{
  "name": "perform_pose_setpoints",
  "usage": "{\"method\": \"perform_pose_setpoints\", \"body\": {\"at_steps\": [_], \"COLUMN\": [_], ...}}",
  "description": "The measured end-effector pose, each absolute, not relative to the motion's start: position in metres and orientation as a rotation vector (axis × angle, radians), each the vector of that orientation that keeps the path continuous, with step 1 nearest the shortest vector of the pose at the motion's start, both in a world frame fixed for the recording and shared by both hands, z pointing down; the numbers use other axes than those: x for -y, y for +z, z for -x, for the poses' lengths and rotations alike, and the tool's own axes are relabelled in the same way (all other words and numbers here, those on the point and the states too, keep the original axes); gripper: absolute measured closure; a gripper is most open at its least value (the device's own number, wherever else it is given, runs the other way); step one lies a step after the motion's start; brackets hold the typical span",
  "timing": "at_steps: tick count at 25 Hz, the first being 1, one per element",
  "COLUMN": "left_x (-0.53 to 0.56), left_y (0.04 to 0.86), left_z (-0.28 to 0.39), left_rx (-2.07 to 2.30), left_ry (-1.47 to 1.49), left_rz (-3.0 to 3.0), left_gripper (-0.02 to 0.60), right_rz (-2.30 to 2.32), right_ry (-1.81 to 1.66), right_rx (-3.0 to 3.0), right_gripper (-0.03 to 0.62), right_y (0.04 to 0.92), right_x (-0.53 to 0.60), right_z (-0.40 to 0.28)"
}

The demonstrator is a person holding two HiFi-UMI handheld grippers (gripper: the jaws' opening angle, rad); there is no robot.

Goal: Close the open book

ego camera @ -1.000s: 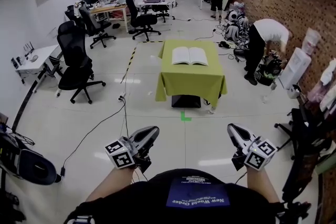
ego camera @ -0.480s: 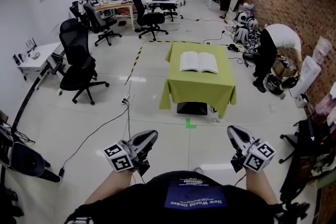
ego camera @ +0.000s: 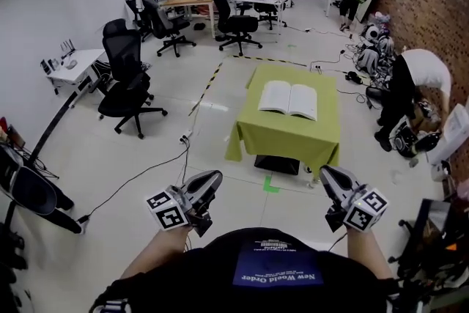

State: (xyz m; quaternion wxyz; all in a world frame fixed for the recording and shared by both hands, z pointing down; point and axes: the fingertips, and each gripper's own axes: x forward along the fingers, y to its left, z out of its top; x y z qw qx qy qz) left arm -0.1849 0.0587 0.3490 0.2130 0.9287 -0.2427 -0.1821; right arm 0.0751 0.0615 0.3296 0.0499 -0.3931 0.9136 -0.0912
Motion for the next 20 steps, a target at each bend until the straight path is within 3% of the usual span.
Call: {"method": "perform_pose_setpoints", "body": {"at_steps": [11, 20], "left_x": [0.025, 0.150], "left_y": [0.354, 0.351], "left_z": [0.120, 0.129], "left_rx": [0.629, 0.411], "left_ry": [-0.467, -0.452], "left_rz": [-2.581, -2.622], "left_gripper": [0.575, 0.574], "right_rz": [1.212, 1.379], "right_ry": [-0.334, -0.263], "right_rx": [-2.764, -2.694], "right_gripper": [0.606, 0.606], "right_y": [0.346, 0.329], "right_x": [0.020, 0.113], "right_z": [-0.133, -0.109]}}
